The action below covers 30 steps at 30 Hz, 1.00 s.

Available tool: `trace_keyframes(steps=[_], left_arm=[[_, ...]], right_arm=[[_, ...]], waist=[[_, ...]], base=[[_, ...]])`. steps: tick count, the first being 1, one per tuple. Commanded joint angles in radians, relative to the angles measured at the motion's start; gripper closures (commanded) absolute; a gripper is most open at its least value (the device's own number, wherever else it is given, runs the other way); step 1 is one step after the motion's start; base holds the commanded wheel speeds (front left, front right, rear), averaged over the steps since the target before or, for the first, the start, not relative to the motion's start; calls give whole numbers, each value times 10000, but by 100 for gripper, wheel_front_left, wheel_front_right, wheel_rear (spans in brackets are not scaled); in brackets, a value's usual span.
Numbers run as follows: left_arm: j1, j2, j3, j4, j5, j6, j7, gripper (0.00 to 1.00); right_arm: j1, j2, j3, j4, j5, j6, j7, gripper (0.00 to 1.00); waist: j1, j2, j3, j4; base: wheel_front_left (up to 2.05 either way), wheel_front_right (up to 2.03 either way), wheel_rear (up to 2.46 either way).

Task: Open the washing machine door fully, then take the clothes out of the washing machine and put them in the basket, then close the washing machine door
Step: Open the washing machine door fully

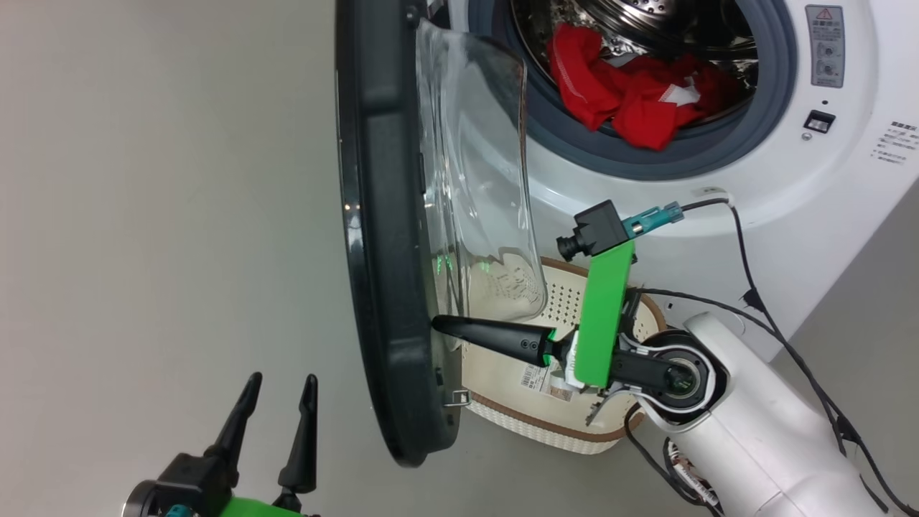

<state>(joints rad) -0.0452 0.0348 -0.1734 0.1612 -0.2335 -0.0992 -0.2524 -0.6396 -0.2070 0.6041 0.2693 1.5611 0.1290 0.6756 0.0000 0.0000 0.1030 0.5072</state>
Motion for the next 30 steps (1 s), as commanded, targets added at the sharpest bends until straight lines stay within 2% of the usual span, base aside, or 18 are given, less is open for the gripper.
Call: trace_keyframes(steps=[1, 7, 12, 13, 14, 15, 23, 30], left_arm=[[-134, 154, 368, -165, -84, 118, -93, 0], [-182, 154, 439, -120, -127, 116, -93, 0], [-174, 154, 540, -79, -92, 111, -93, 0], [-167, 154, 572, -67, -76, 108, -93, 0], [-159, 154, 604, -47, -56, 104, -93, 0], [-151, 154, 638, -29, -37, 98, -93, 0], [-134, 154, 933, 103, 105, 10, -93, 0], [-64, 154, 1192, 126, 278, -76, -93, 0]], right_arm=[[-50, 395, 164, -251, -44, 17, -96, 100], [-165, 559, 336, -136, -127, 17, -205, 100], [-119, 451, 328, -28, -215, 17, -464, 100], [-99, 394, 331, -11, -258, 17, -537, 76], [-68, 323, 323, 16, -305, 17, -633, 43], [-29, 253, 310, 46, -342, 17, -736, 2], [578, -560, 176, 438, -572, 17, -1691, 0], [1101, -1312, 143, 869, -1170, 17, -3311, 0]], waist=[[0, 0, 3, 109], [0, 0, 26, 181], [0, 0, -11, 85], [0, 0, -24, 41], [0, 0, -39, -1], [0, 0, -55, -49], [0, 0, -193, -482], [0, 0, -301, -887]], base=[[0, 0, 0], [0, 0, 0], [0, 0, 0], [0, 0, 0], [0, 0, 0], [0, 0, 0], [0, 0, 0], [0, 0, 0]])
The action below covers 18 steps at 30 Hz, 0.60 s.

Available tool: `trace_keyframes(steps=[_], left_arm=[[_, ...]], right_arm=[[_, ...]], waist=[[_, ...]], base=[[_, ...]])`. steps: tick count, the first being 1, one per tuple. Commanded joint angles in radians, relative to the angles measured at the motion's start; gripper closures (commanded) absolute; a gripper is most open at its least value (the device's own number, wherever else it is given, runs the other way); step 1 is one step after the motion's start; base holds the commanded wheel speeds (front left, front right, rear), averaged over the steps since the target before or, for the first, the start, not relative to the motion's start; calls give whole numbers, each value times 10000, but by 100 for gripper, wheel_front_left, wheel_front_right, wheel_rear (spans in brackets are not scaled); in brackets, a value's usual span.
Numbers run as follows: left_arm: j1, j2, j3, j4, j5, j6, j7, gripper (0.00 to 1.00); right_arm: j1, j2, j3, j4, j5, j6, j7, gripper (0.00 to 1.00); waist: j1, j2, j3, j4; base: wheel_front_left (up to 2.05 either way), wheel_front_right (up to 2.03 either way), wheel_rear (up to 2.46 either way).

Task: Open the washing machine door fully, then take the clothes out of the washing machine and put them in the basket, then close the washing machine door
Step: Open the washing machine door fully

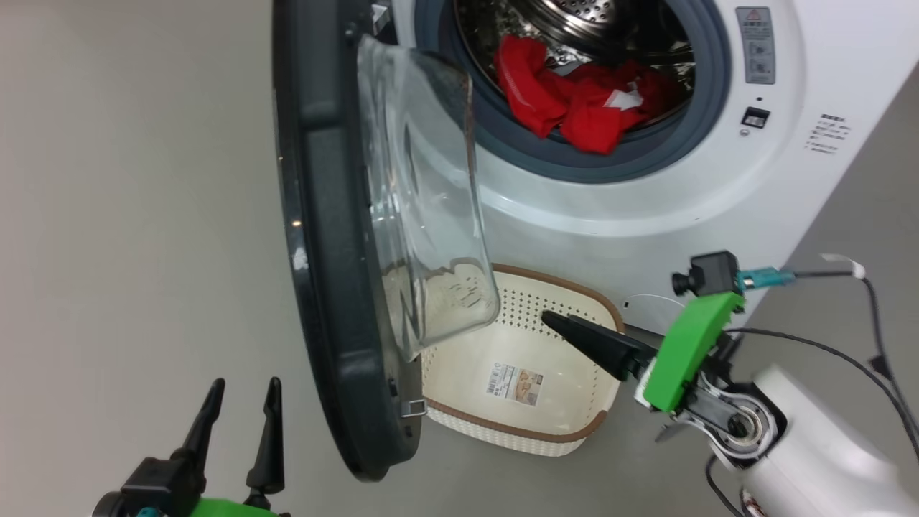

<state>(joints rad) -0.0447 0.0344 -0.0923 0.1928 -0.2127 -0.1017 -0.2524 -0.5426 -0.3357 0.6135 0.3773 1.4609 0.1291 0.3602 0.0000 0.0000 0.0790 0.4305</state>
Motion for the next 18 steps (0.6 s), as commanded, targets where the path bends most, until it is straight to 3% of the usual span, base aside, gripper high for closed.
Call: trace_keyframes(steps=[1, 10, 18], left_arm=[[-57, 158, 411, -186, 87, -61, -94, 0], [69, 158, 623, -188, 175, -123, -94, 0], [186, 158, 774, -159, 222, -157, -94, 0]], right_arm=[[201, -120, 135, -166, -289, 16, -387, 0], [571, -895, 1138, 301, -1428, 16, -2591, 0], [610, -1254, 2511, 998, -2552, 16, -5445, 0]], waist=[[0, 0, -78, -164], [0, 0, -203, -423], [0, 0, -339, -456]], base=[[0, 0, 0], [0, 0, 0], [0, 0, 0]])
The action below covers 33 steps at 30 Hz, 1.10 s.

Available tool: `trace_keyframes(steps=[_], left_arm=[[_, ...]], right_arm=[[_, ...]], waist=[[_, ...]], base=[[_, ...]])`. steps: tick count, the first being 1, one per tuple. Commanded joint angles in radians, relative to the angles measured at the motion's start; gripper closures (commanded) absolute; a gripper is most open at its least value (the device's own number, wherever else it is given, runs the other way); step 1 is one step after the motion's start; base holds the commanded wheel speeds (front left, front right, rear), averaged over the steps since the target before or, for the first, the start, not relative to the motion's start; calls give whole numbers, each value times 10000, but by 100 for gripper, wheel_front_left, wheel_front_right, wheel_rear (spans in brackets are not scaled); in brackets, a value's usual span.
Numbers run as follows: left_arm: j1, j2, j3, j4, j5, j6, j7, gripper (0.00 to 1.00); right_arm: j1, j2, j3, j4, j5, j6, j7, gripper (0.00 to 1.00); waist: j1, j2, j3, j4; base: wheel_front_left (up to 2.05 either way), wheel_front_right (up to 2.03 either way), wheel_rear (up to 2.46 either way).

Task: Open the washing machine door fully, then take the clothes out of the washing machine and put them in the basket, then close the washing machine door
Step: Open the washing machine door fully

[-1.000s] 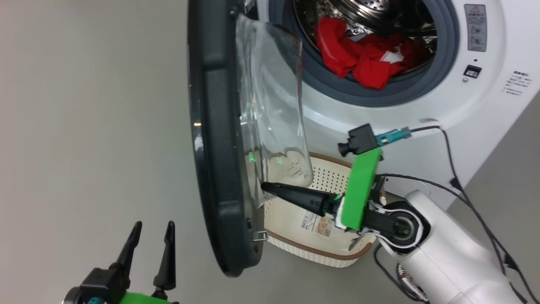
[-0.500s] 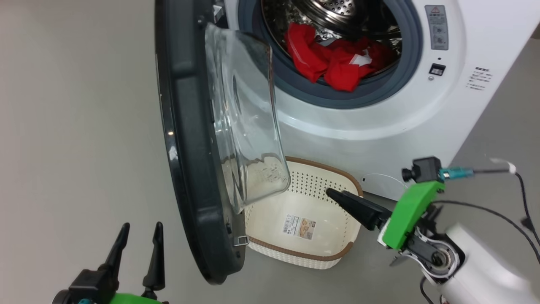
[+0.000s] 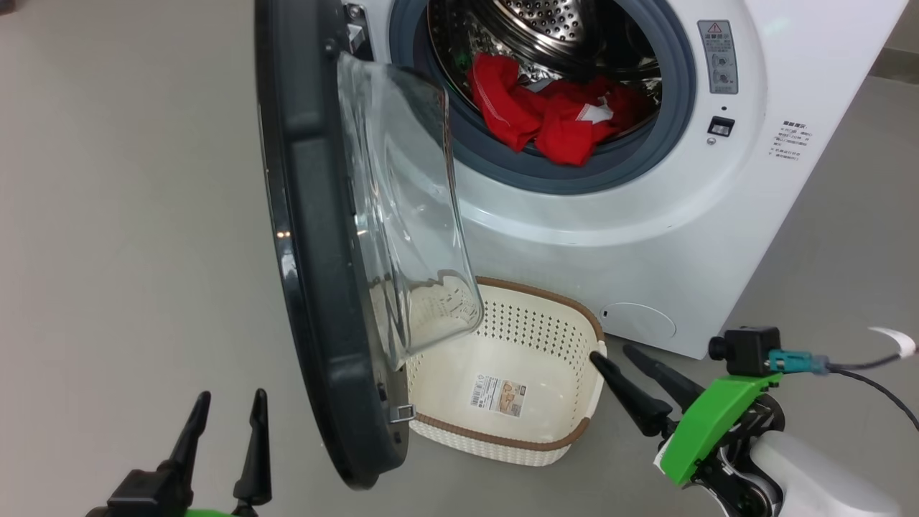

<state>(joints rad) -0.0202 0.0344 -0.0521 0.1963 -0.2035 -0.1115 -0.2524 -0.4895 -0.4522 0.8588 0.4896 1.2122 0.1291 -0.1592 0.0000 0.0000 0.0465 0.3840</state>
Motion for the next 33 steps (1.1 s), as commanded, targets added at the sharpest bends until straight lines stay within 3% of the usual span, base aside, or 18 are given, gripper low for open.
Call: trace_keyframes(steps=[1, 6, 15, 20, 33], left_arm=[[-47, 158, 391, -204, 116, -59, -94, 0], [4, 158, 445, -250, 91, -54, -94, 0], [64, 158, 429, -312, 118, -27, -94, 0], [70, 158, 375, -322, 164, -29, -94, 0], [211, 158, 181, -334, 131, 62, -94, 0]], right_arm=[[64, -86, 116, -6, -153, 16, -515, 0], [-37, 29, -16, 343, -1104, 16, -1008, 0], [1147, 702, -2874, -802, -4891, 16, -1023, 0], [1873, 990, -3809, -1232, -6131, 16, -1023, 0], [3239, 1735, -5565, -1414, -7398, 16, -1024, 0]], waist=[[0, 0, -22, 16], [0, 0, -30, 32], [0, 0, -53, 59], [0, 0, -84, 100], [0, 0, -155, 81]], base=[[0, 0, 0], [0, 0, 0], [0, 0, 0], [0, 0, 0], [0, 0, 0]])
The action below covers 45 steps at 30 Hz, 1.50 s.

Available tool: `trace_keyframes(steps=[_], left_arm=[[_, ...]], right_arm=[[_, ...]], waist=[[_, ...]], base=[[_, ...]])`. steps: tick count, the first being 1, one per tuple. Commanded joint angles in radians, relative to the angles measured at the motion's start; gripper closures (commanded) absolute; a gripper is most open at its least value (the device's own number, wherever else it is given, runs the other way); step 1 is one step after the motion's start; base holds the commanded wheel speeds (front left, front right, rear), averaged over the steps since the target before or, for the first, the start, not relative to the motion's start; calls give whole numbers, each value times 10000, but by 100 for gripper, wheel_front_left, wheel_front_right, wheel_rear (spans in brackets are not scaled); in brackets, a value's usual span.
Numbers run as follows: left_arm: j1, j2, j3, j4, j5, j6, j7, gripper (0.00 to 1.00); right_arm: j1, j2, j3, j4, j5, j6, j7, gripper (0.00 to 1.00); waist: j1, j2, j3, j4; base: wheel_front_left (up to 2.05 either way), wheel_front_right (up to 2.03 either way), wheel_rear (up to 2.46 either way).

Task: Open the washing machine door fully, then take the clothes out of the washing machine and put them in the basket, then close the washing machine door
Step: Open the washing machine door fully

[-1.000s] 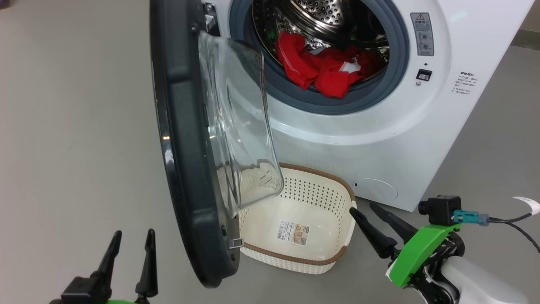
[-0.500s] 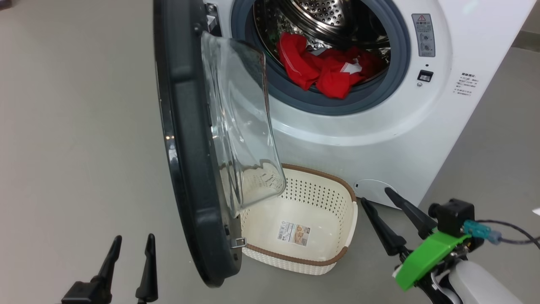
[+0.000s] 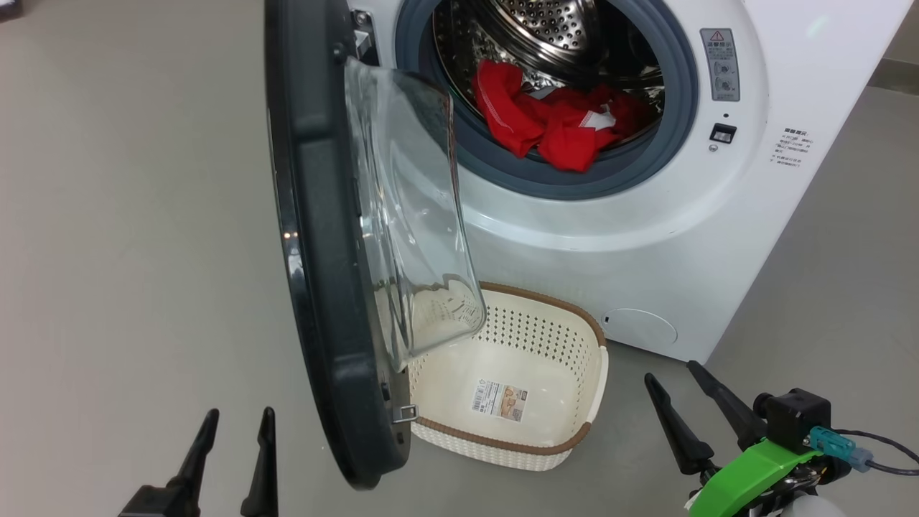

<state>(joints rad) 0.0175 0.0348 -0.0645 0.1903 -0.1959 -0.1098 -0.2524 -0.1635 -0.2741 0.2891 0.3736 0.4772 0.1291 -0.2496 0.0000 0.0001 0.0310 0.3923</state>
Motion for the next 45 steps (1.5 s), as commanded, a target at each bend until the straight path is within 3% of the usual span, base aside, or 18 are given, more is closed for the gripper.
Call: trace_keyframes(steps=[1, 4, 5, 6, 7, 12, 17, 22, 26, 34, 45], left_arm=[[-168, 154, 297, -277, 49, 48, -94, 0], [-201, 154, 290, -275, 24, 44, -94, 0], [-213, 154, 292, -266, 8, 40, -94, 11], [-222, 154, 303, -250, -13, 37, -94, 71], [-233, 154, 338, -246, -78, 35, -94, 100], [-500, 154, 794, -806, -577, 21, -94, 100], [-995, 154, 1012, -2692, -988, 85, -94, 100], [-1198, 154, 266, -4684, -983, 279, -94, 100], [-948, 154, -876, -5368, -698, 245, -94, 100], [-271, 154, -3228, -4787, -911, 107, -94, 100], [-252, 154, -4173, -2754, -1776, 34, -94, 100]], right_arm=[[-10, -20, 90, -262, -72, 16, -121, 0], [3, 11, 38, -265, -131, 16, -121, 0], [8, 16, 28, -267, -147, 16, -121, 0], [14, 21, 20, -269, -164, 16, -121, 0], [22, 30, 8, -271, -176, 16, -121, 0], [66, 70, -28, -285, -234, 16, -122, 0], [85, 63, -111, -344, -288, 16, -122, 0], [78, 51, -219, -390, -278, 16, -122, 0], [48, 57, -298, -410, -278, 16, -122, 0], [45, 75, -317, -433, -291, 16, -122, 0], [-64, 36, -94, -385, -154, 16, -122, 0]], waist=[[0, -1, 5, -5], [0, -1, 6, 8], [0, -1, -3, 18], [0, -1, -11, 27], [0, -1, -21, 35], [0, -1, -59, 81], [0, -1, -54, 115], [0, -1, -37, 118], [0, -1, -37, 68], [0, -1, 45, 44], [0, -1, 133, -25]], base=[[0, 0, 0], [0, 0, 0], [0, 0, 0], [0, 0, 0], [0, 0, 0], [0, 0, 0], [0, 0, 0], [0, 0, 0], [0, 0, 0], [0, 0, 0], [0, 0, 0]])
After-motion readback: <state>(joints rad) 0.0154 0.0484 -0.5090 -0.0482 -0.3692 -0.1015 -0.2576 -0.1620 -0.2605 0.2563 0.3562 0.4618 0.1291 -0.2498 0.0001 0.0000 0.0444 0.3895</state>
